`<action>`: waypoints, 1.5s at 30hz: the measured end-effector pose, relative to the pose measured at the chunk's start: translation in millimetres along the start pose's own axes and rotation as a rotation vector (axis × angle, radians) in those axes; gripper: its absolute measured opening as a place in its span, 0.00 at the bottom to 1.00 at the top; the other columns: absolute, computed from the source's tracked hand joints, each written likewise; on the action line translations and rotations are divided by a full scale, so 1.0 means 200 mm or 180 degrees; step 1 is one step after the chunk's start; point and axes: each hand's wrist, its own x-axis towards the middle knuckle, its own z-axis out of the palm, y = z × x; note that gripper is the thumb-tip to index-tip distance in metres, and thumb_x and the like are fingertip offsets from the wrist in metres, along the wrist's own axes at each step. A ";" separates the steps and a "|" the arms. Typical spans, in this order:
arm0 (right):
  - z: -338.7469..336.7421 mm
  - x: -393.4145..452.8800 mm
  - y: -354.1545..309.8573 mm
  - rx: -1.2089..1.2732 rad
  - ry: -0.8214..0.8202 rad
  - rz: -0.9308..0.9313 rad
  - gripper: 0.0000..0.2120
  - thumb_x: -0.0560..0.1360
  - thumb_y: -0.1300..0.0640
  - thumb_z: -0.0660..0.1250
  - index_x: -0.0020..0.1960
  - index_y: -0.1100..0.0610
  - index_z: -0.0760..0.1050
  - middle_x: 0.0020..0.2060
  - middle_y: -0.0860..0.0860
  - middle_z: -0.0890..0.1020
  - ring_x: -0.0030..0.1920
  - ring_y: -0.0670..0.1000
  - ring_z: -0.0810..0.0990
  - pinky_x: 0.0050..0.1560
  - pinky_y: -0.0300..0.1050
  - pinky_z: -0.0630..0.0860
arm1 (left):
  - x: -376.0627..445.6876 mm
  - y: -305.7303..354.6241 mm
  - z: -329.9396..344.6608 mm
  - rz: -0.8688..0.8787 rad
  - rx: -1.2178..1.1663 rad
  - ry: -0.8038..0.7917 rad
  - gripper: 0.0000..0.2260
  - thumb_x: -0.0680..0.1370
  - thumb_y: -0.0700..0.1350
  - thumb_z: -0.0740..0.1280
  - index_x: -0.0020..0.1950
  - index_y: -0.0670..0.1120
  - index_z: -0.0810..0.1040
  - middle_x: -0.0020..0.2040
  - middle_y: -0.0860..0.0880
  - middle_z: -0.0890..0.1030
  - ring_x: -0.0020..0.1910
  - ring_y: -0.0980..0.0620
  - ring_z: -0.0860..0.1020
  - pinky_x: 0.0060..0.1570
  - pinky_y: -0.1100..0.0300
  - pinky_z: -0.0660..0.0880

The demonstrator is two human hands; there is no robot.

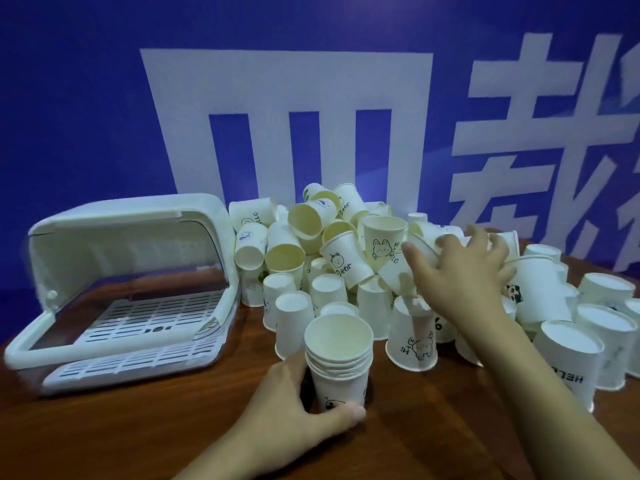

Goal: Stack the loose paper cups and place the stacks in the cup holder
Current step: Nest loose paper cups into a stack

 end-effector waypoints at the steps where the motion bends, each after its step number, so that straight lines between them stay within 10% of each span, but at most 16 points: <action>1: 0.00 0.01 -0.01 -0.0047 -0.0021 -0.0052 0.27 0.80 0.35 0.61 0.68 0.55 0.76 0.81 0.58 0.57 0.80 0.65 0.49 0.74 0.67 0.54 | 0.00 0.00 0.00 0.0012 -0.0018 -0.0005 0.29 0.69 0.57 0.82 0.67 0.62 0.77 0.63 0.70 0.80 0.65 0.70 0.76 0.66 0.64 0.73; 10: -0.14 -0.20 -0.08 0.2011 0.0611 -0.1103 0.07 0.79 0.50 0.69 0.48 0.52 0.74 0.72 0.46 0.70 0.79 0.53 0.66 0.56 0.36 0.78 | 0.01 -0.01 -0.01 0.0081 -0.0152 -0.0045 0.30 0.69 0.59 0.82 0.68 0.61 0.77 0.64 0.68 0.80 0.67 0.67 0.76 0.65 0.65 0.72; 15: -0.19 -0.42 -0.14 0.2448 0.0078 -0.1618 0.22 0.69 0.43 0.79 0.56 0.46 0.74 0.61 0.34 0.80 0.61 0.38 0.80 0.52 0.31 0.77 | 0.01 0.00 0.00 -0.0004 -0.0346 -0.0077 0.24 0.70 0.51 0.82 0.64 0.57 0.81 0.58 0.62 0.85 0.60 0.64 0.81 0.57 0.64 0.78; 21: -0.06 -0.46 -0.16 0.2198 -0.0640 -0.1642 0.38 0.62 0.38 0.79 0.69 0.41 0.69 0.60 0.35 0.81 0.62 0.34 0.77 0.53 0.27 0.73 | 0.00 0.00 -0.01 0.0131 -0.0397 -0.0051 0.23 0.73 0.41 0.80 0.65 0.55 0.80 0.56 0.60 0.85 0.57 0.64 0.82 0.52 0.71 0.74; 27: 0.01 -0.49 -0.12 0.1889 -0.0626 -0.1615 0.42 0.61 0.29 0.73 0.72 0.40 0.67 0.62 0.32 0.78 0.61 0.35 0.76 0.54 0.24 0.67 | 0.00 -0.02 0.00 0.0114 -0.0368 -0.0035 0.21 0.73 0.43 0.81 0.63 0.54 0.81 0.56 0.55 0.86 0.57 0.57 0.84 0.56 0.57 0.80; 35: 0.05 -0.54 -0.06 0.1958 -0.0519 -0.1231 0.35 0.58 0.27 0.73 0.61 0.38 0.72 0.53 0.32 0.83 0.61 0.37 0.77 0.55 0.37 0.69 | 0.00 -0.03 0.00 0.0191 -0.0304 -0.0025 0.19 0.72 0.42 0.80 0.61 0.53 0.81 0.54 0.58 0.86 0.54 0.61 0.83 0.51 0.68 0.76; 40: 0.08 -0.50 0.07 0.1631 0.0215 -0.1165 0.25 0.72 0.35 0.67 0.64 0.47 0.77 0.58 0.38 0.79 0.63 0.44 0.74 0.62 0.40 0.70 | 0.00 -0.02 0.00 0.0178 -0.0190 0.0019 0.22 0.70 0.49 0.83 0.61 0.55 0.82 0.58 0.62 0.85 0.59 0.64 0.81 0.55 0.69 0.75; 45: 0.20 -0.43 0.23 0.0118 0.0368 -0.0976 0.40 0.70 0.48 0.79 0.77 0.56 0.69 0.60 0.55 0.81 0.57 0.57 0.66 0.54 0.62 0.75 | 0.00 -0.02 0.00 0.0105 -0.0118 -0.0050 0.23 0.69 0.53 0.83 0.62 0.58 0.81 0.59 0.67 0.83 0.61 0.68 0.79 0.56 0.74 0.72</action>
